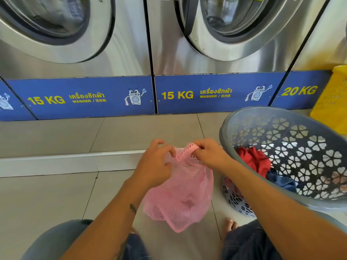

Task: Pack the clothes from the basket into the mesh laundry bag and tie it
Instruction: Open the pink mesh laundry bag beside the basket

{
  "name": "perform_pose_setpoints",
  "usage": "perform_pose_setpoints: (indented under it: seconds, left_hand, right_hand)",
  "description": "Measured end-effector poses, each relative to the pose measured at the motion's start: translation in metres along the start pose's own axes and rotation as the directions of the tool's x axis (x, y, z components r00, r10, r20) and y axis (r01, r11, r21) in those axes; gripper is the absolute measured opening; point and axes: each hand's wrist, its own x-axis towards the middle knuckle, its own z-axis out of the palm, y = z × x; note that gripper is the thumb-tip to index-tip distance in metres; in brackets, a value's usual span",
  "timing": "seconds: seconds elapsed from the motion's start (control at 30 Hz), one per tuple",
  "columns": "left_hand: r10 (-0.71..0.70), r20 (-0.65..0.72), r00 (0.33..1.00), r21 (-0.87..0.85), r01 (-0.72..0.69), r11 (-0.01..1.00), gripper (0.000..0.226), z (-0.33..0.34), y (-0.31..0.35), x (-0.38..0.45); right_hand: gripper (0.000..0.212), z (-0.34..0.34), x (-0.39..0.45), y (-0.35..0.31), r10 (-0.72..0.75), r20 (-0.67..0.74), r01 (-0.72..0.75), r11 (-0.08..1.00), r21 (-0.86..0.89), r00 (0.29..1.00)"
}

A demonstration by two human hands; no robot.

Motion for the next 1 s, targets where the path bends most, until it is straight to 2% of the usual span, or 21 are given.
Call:
perform_pose_setpoints:
  seconds: [0.07,0.13,0.23,0.33,0.43,0.57,0.67,0.77,0.83,1.0]
  left_hand:
    - [0.024,0.078,0.997,-0.015,-0.023,1.0,0.033,0.007,0.002,0.001]
    - [0.061,0.122,0.991,-0.048,-0.056,0.997,0.026,0.012,0.004,0.002]
    - [0.115,0.11,0.987,-0.176,-0.095,0.98,0.012,0.019,0.006,0.005]
    - [0.084,0.108,0.991,-0.27,-0.053,0.961,0.01,0.024,0.007,0.006]
    - [0.069,0.176,0.982,-0.298,-0.014,0.954,0.02,0.027,0.01,0.003]
    - [0.093,0.279,0.956,-0.279,-0.012,0.96,0.047,0.03,0.016,-0.004]
    - [0.029,0.173,0.985,-0.273,0.02,0.962,0.052,0.032,0.01,-0.001]
    - [-0.062,-0.029,0.998,-0.332,0.049,0.942,0.039,0.028,0.007,0.002]
    - [-0.101,-0.113,0.988,-0.393,0.049,0.918,0.036,0.022,0.01,0.002]
    - [-0.119,-0.176,0.977,-0.478,0.021,0.878,0.054,0.01,0.009,0.009]
  right_hand:
    - [0.023,0.001,0.001,-0.005,-0.015,0.015,0.014,0.999,0.051,1.0]
    - [0.018,0.002,0.001,-0.008,-0.012,0.021,0.01,0.995,0.1,1.0]
    - [0.021,0.004,0.004,-0.007,0.028,-0.034,-0.023,0.988,0.153,0.999]
    - [0.019,0.002,0.007,-0.002,0.123,-0.126,-0.099,0.978,0.186,0.984]
    - [0.018,0.0,0.007,0.002,0.192,-0.162,-0.157,0.966,0.205,0.968]
    - [0.014,0.001,0.004,-0.002,0.232,-0.143,-0.198,0.955,0.22,0.962]
    - [0.009,-0.002,0.003,-0.005,0.251,-0.078,-0.213,0.92,0.328,0.965]
    - [0.016,-0.006,0.003,0.0,0.22,-0.061,-0.19,0.928,0.321,0.974]
    - [0.02,-0.006,0.002,0.007,0.209,-0.059,-0.189,0.952,0.243,0.976]
    - [0.034,0.01,-0.005,0.028,0.246,0.155,-0.243,0.969,-0.04,0.957]
